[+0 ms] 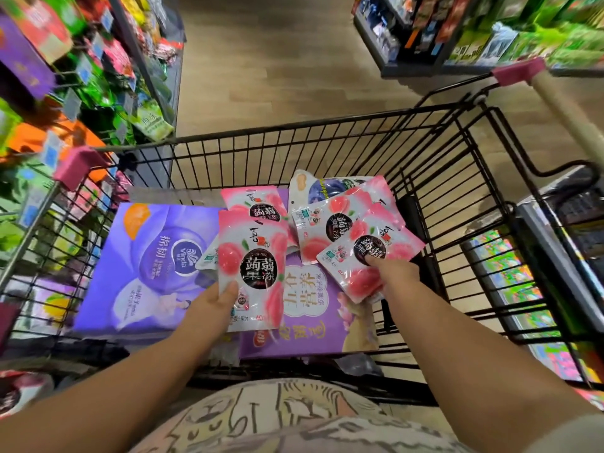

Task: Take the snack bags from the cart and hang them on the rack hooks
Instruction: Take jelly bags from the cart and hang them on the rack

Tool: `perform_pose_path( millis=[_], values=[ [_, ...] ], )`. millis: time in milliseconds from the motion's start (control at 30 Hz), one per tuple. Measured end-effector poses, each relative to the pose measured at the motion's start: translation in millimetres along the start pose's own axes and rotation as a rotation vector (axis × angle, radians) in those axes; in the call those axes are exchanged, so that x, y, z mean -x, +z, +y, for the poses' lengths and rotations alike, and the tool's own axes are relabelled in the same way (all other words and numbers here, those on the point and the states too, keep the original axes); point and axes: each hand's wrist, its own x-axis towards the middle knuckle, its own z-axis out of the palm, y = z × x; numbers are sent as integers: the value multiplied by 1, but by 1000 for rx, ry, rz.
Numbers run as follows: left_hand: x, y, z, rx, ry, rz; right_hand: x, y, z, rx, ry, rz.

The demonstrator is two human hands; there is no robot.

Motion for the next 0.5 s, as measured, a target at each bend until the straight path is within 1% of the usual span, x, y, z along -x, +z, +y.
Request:
perform_pose_path(
  millis=[67, 133, 233, 300, 367, 433, 467, 500],
  values=[
    [-4, -1, -4, 9, -10, -5, -1, 0, 4, -48, -21, -94],
    [-6, -3, -6, 13, -29, 2, -10, 2, 8, -70, -55, -122],
    [-3, -3, -5, 76, -50, 6, -2, 5, 3, -178, -193, -192],
    [-1, -3, -1, 161, -57, 12, 15, 4, -8, -268, -296, -293],
    [3, -7, 8, 207, -63, 31, 34, 3, -21, -266, -388, -366],
    [3, -14, 13, 142, -43, 48, 54, 2, -33, -276, -429, -441],
    [4, -19, 16, 148, -51, 56, 66, 3, -39, -265, -457, -480],
    [7, -24, 20, 200, -21, 48, 79, 6, -45, -243, -496, -523]
  ],
)
